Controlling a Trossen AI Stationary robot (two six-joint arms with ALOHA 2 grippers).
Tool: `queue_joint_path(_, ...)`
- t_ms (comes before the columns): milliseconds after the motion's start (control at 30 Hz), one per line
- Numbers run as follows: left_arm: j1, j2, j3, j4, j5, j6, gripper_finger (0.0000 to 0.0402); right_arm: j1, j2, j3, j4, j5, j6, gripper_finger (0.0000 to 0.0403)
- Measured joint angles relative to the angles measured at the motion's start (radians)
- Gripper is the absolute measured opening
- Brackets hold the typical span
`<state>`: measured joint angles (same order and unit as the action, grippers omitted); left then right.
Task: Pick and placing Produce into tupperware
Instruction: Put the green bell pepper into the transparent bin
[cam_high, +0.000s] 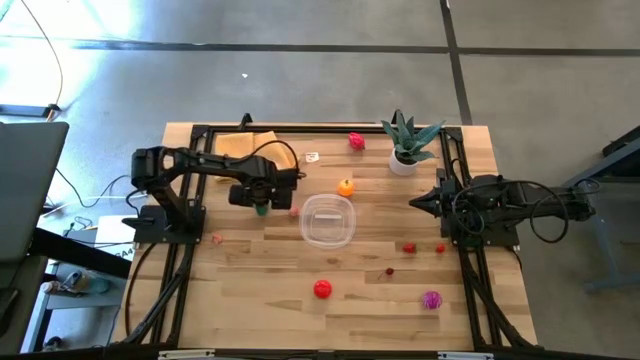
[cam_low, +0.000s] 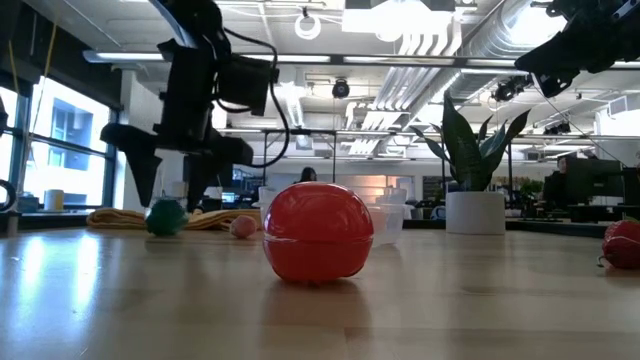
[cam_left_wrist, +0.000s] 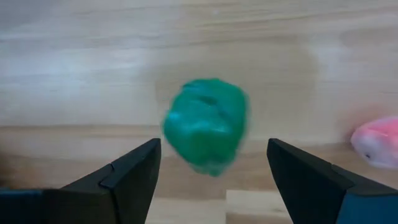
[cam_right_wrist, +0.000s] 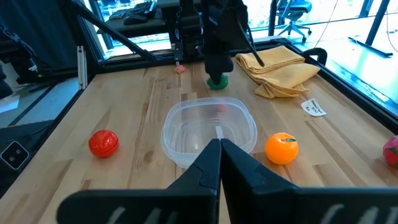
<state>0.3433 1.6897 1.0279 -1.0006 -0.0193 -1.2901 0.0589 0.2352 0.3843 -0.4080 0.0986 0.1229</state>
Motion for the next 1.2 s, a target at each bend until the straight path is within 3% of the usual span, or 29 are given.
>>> queue_joint_path(333, 0.019, 0.000, -0.077, 0.155, -0.008, 0.049, 0.0285, 0.000, 0.000, 0.000, 0.001, 0.000, 0.000, 0.0000)
queue_joint_path(933, 0.023, 0.000, -0.077, 0.169, -0.068, 0.217, 0.0285, 0.000, 0.000, 0.000, 0.001, 0.000, 0.000, 0.0000)
queue_joint_path(1200, 0.023, 0.000, -0.077, 0.174, -0.068, 0.213, 0.0285, 0.000, 0.000, 0.000, 0.001, 0.000, 0.000, 0.0000)
